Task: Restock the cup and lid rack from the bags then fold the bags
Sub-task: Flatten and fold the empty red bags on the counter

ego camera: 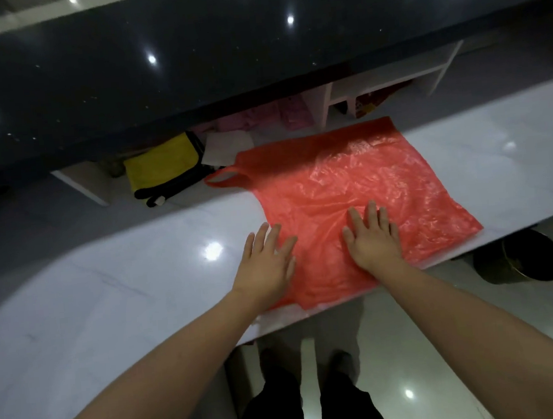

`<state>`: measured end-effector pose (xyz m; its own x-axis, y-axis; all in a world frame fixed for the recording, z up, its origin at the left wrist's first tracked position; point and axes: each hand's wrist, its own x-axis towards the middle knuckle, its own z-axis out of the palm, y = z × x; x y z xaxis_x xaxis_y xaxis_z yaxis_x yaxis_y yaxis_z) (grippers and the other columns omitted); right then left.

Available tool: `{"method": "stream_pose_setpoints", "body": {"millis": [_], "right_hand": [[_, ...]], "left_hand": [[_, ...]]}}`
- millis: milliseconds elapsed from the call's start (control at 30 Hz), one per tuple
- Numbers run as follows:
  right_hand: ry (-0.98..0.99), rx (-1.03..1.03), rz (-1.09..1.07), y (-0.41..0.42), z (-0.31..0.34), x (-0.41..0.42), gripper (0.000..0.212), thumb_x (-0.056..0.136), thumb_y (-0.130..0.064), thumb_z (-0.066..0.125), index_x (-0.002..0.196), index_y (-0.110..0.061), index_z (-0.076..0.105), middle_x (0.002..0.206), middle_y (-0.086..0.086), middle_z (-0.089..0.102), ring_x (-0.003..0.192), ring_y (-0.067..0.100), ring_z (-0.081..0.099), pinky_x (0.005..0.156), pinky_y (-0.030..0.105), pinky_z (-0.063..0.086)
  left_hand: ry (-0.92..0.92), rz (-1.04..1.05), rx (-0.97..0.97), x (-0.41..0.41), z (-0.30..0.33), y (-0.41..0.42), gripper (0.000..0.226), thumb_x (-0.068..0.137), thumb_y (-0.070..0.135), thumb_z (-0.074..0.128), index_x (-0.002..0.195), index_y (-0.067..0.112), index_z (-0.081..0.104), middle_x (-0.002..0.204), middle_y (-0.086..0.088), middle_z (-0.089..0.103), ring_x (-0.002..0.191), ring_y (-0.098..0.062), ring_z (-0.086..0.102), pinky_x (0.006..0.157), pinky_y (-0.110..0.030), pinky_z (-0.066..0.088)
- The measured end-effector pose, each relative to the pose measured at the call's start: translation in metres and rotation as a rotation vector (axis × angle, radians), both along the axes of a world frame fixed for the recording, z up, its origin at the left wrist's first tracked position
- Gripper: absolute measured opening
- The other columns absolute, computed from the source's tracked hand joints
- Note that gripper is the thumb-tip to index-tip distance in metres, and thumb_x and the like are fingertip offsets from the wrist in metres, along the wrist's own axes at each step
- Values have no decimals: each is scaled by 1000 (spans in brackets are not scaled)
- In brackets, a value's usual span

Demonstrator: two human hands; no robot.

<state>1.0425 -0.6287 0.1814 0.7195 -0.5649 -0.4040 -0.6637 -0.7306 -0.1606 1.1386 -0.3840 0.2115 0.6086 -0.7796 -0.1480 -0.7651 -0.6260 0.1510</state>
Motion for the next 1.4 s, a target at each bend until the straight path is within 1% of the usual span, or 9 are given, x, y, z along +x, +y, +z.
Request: {"method": "stream_pose_setpoints", "body": {"millis": [200, 433, 600, 800, 867, 967, 1100, 1267, 1400], "right_hand": [[-188, -44, 106, 12, 17, -34, 60, 104, -55, 17, 160, -35, 10, 169, 4, -7, 155, 25, -13, 124, 48, -3], [18, -25, 352, 0, 0, -96, 65, 99, -66, 12, 159, -43, -2, 167, -4, -19, 153, 19, -19, 125, 44, -7], [48, -59, 576, -19, -2, -133, 84, 87, -86, 10, 153, -46, -23, 157, -10, -40, 145, 14, -38, 121, 43, -19], [-16, -147, 568, -26, 3, -137, 72, 100, -36, 49, 160, -34, 10, 169, -1, -2, 156, 21, -4, 122, 42, -15], [-68, -178, 561, -30, 10, -141, 78, 89, -26, 67, 157, -30, 30, 167, 2, 19, 154, 24, 16, 123, 41, -6], [-188, -199, 598, -39, 14, -149, 86, 51, -12, 92, 132, -19, 67, 140, 9, 60, 129, 32, 58, 113, 46, 21], [-288, -120, 623, -39, 14, -153, 74, 53, -7, 93, 123, -17, 72, 132, 8, 67, 122, 32, 64, 114, 51, 36], [-353, 47, 562, -14, 32, -131, 43, 79, -13, 69, 121, -23, 71, 117, 0, 72, 111, 25, 66, 109, 43, 42], [-326, 89, 613, 3, 46, -112, 40, 86, -21, 58, 124, -24, 68, 117, 1, 72, 105, 29, 64, 99, 37, 48]], "left_hand": [[-3, -216, -34, -53, 7, -15, 58, 104, 51, 27, 156, 27, 32, 165, -7, 27, 154, -30, 17, 124, -49, 12], [63, -214, 158, -86, -28, -1, 72, 101, 63, 26, 160, 37, -5, 169, 4, -9, 154, -24, -15, 123, -50, -11], [-19, -180, 220, -81, -22, 28, 71, 95, 54, 55, 157, 29, 31, 163, 2, 33, 152, -27, 27, 122, -54, 12], [11, -121, 213, -88, -8, 61, 73, 63, 47, 90, 129, 28, 65, 131, 3, 67, 123, -24, 63, 108, -53, 42], [18, -102, 190, -88, -8, 83, 77, 55, 42, 94, 125, 26, 66, 126, 2, 69, 118, -24, 66, 107, -53, 42], [4, -32, 205, -87, -8, 119, 81, 49, 37, 96, 123, 25, 65, 126, 1, 69, 117, -26, 65, 119, -48, 24], [-21, 58, 228, -83, -2, 139, 77, 46, 34, 93, 118, 23, 68, 121, 0, 71, 116, -27, 66, 120, -51, 11], [-78, -21, 184, -96, 13, 105, 68, 74, 51, 73, 135, 25, 60, 134, -3, 65, 126, -29, 60, 116, -56, 32], [-76, -60, 93, -106, 29, 59, 76, 71, 52, 83, 138, 25, 59, 134, 2, 64, 123, -23, 61, 107, -57, 45]]}}
